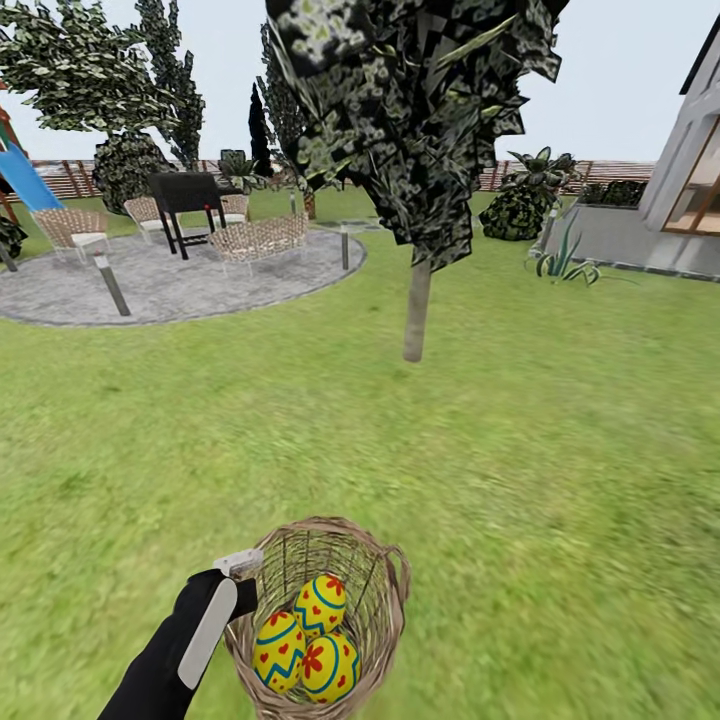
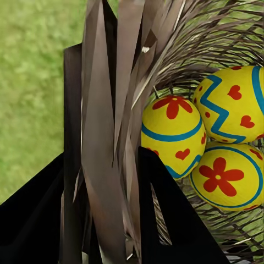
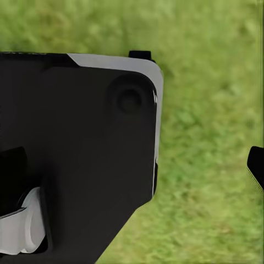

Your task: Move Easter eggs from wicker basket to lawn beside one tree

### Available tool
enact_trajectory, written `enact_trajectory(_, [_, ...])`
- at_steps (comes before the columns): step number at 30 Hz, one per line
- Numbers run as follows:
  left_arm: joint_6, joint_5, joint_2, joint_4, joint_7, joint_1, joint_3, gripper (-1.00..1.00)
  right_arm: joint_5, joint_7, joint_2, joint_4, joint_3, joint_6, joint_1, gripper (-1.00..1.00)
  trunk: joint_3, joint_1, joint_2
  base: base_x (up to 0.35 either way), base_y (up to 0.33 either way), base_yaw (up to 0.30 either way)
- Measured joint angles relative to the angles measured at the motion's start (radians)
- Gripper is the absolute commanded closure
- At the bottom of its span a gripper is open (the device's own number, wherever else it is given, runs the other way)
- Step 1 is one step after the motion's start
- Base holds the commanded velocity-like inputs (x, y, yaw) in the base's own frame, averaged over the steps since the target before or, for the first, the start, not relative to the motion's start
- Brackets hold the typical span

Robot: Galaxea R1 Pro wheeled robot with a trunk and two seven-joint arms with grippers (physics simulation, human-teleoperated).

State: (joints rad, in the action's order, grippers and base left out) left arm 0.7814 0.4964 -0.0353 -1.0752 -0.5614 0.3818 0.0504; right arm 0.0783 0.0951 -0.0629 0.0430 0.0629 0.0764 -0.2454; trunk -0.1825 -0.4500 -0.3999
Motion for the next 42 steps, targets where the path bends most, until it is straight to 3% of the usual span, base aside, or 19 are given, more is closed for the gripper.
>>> enact_trajectory(42, [-0.001, 0.000, -0.001, 0.000, 0.000, 0.000, 0.000, 1.00, -0.006, 0.000, -0.003, -0.001, 0.001, 0.000, 0.000, -1.00, 0.000, 0.000, 0.000, 0.331, 0.000, 0.000])
